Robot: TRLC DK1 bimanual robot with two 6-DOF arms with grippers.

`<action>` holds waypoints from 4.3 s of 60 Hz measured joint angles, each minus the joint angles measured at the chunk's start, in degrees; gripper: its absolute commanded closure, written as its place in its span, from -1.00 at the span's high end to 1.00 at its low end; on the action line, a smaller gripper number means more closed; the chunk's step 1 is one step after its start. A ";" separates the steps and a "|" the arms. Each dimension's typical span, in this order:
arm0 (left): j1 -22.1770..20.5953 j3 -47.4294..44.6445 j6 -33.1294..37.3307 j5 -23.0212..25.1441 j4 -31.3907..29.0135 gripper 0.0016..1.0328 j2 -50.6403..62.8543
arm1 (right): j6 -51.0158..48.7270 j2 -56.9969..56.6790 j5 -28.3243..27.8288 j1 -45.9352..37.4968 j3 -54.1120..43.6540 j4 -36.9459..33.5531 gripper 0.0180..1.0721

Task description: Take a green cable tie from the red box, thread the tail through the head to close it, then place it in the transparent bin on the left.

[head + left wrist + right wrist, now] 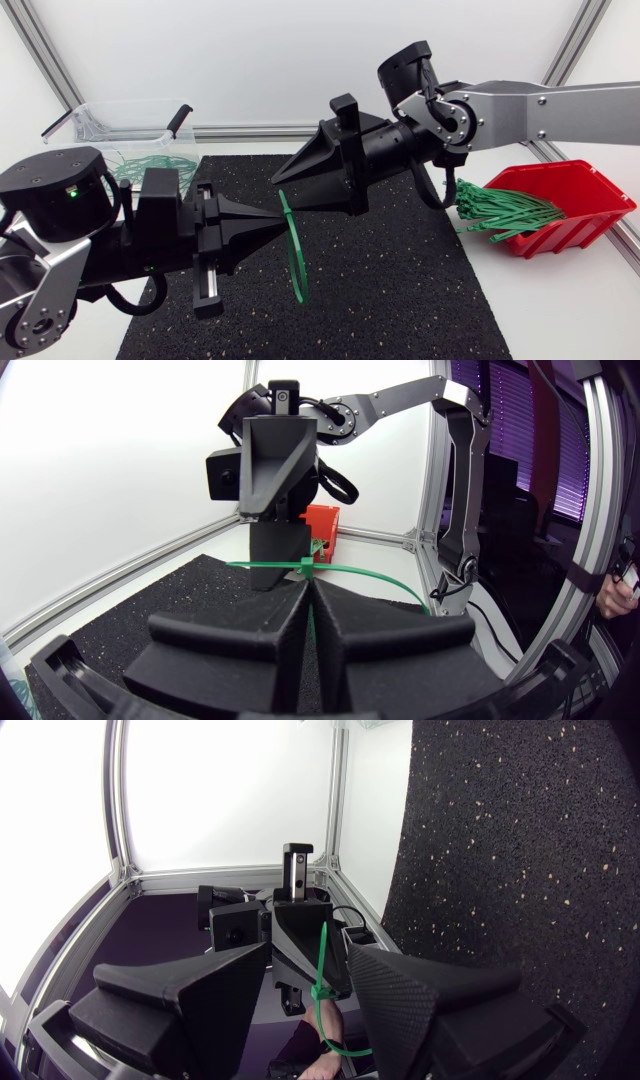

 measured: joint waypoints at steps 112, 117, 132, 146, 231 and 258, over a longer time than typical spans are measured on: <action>12.92 8.20 1.57 -3.34 -21.11 -0.90 -4.31 | -22.29 -8.83 30.40 -2.12 -6.38 -8.35 0.91; 15.41 10.64 3.15 -6.38 -23.21 -0.90 -2.95 | -27.04 -8.83 38.64 -1.81 -8.59 -6.16 0.91; 23.71 19.15 7.58 -17.11 -26.18 -0.93 3.69 | -36.89 -9.66 54.77 -3.34 -10.82 -2.01 0.91; 32.76 34.47 9.68 -25.16 -32.37 -0.93 14.38 | -41.88 -16.50 62.36 -4.81 -11.06 -1.70 0.91; 35.89 54.25 6.64 -43.78 -57.55 0.94 30.08 | -47.41 -39.01 71.01 -13.35 -19.74 -6.23 0.91; 33.88 25.81 1.29 -43.89 -40.33 0.94 10.67 | -51.80 -55.21 70.99 -25.46 -33.66 -2.75 0.91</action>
